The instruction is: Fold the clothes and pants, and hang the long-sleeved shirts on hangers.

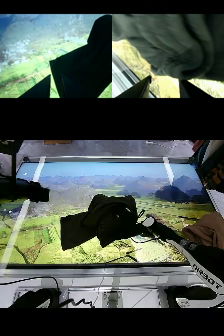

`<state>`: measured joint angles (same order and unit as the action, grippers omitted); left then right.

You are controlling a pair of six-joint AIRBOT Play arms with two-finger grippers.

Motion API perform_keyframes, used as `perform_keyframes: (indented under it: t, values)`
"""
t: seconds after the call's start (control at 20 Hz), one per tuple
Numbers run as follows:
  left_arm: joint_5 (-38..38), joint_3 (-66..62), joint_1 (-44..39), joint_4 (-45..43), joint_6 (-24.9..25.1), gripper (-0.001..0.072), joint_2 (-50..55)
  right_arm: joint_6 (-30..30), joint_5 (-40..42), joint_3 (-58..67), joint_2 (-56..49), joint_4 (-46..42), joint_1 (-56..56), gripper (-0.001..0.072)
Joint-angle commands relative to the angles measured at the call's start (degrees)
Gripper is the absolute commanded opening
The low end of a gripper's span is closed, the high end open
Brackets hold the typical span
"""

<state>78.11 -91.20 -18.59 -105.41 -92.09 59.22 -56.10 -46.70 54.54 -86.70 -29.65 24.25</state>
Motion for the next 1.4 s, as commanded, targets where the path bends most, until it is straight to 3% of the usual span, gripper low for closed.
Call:
perform_keyframes:
  t: [0.0, 0.1, 0.15, 0.2, 0.45, 0.55, 0.7, 0.9, 0.95, 1.0, 1.05, 1.1, 1.35]
  values:
    - [0.0, 0.0, 0.1, 0.0, 0.0, 0.017, 0.0, 3.2, -1.2, 2.9, 0.0, 0.9, 0.1, 0.0367]
    - [0.0, 0.0, 0.1, -0.9, 0.0, 0.0167, 0.1, 3.2, -1.3, 3.0, 0.0, 0.9, 0.1, 0.0142]
    - [0.0, 0.0, 0.1, -1.9, 0.0, 0.0138, 0.3, 3.2, -1.3, 3.0, 0.0, 0.9, 0.1, 0.0068]
    - [-0.1, 0.0, 0.1, -3.3, 0.0, 0.0021, 0.5, 3.2, -1.3, 3.0, 0.0, 0.9, 0.1, 0.0056]
    - [0.7, 1.9, 3.8, -6.1, 0.0, 0.0016, 3.2, 2.6, -2.2, 3.0, 0.1, -1.2, 0.0, 0.0023]
    - [1.6, 3.1, 5.1, -5.5, 0.1, 0.0016, 3.5, -2.8, -2.9, 3.0, 0.8, -10.9, -0.5, 0.0022]
    - [3.0, 3.1, 5.0, -5.6, 1.7, 0.0016, 3.3, -3.1, -10.1, 2.3, 1.8, -22.5, -4.9, 0.0021]
    - [3.2, 3.1, 5.0, -5.4, 1.7, 0.0017, 3.3, 7.4, -16.5, -3.2, 2.0, -13.0, -12.0, 0.0022]
    - [3.2, 3.1, 5.0, -5.0, 1.7, 0.0017, 3.3, 7.4, -15.6, -4.4, 2.0, -11.0, -12.3, 0.0035]
    - [3.2, 3.1, 5.0, -4.6, 1.7, 0.0017, 3.3, 7.4, -13.8, -5.3, 2.0, -9.7, -12.2, 0.0244]
    - [3.2, 3.1, 5.0, -4.0, 1.7, 0.0017, 3.4, 7.1, -11.9, -5.6, 2.0, -8.8, -11.8, 0.0548]
    - [3.2, 3.1, 5.0, -3.3, 1.7, 0.0017, 3.4, 6.4, -10.3, -5.5, 2.0, -7.6, -11.2, 0.06]
    - [3.2, 3.1, 5.0, -1.9, 1.7, 0.0017, 3.4, 2.4, -4.5, -5.5, 0.1, -1.8, -7.6, 0.0548]
